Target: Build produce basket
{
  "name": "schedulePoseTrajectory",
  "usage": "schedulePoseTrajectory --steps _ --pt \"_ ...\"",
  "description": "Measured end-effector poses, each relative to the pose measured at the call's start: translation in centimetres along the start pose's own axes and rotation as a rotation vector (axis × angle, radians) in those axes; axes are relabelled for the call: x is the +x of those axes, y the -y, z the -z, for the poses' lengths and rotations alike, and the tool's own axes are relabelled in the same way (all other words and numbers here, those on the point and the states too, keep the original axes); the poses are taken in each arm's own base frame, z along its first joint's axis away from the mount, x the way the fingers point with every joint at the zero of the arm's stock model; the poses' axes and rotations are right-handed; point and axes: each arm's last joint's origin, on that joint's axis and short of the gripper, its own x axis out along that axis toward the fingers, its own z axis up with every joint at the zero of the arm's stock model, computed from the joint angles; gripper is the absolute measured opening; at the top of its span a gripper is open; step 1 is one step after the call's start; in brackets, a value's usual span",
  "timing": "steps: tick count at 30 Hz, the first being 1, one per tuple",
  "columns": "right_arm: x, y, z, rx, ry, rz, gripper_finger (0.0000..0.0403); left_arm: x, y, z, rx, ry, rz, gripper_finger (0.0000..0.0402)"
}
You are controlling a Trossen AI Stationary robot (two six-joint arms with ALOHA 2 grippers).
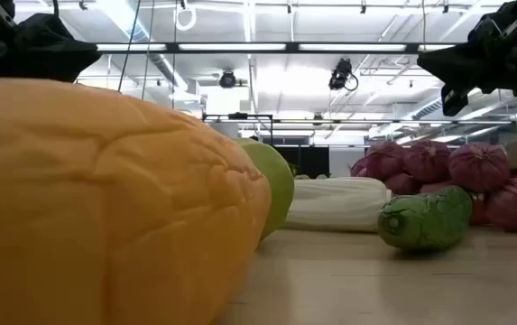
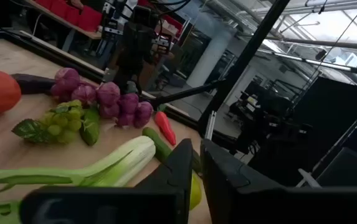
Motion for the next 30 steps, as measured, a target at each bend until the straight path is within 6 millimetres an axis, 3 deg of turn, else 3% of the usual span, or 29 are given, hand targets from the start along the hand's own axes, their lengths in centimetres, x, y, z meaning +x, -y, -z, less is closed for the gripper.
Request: schedulePoseTrajectory --steps 30 --pt "0.0 0.0 0.01 0.0 0.0 0.0 0.003 0.0 0.01 -0.01 0.001 0.0 0.001 0.004"
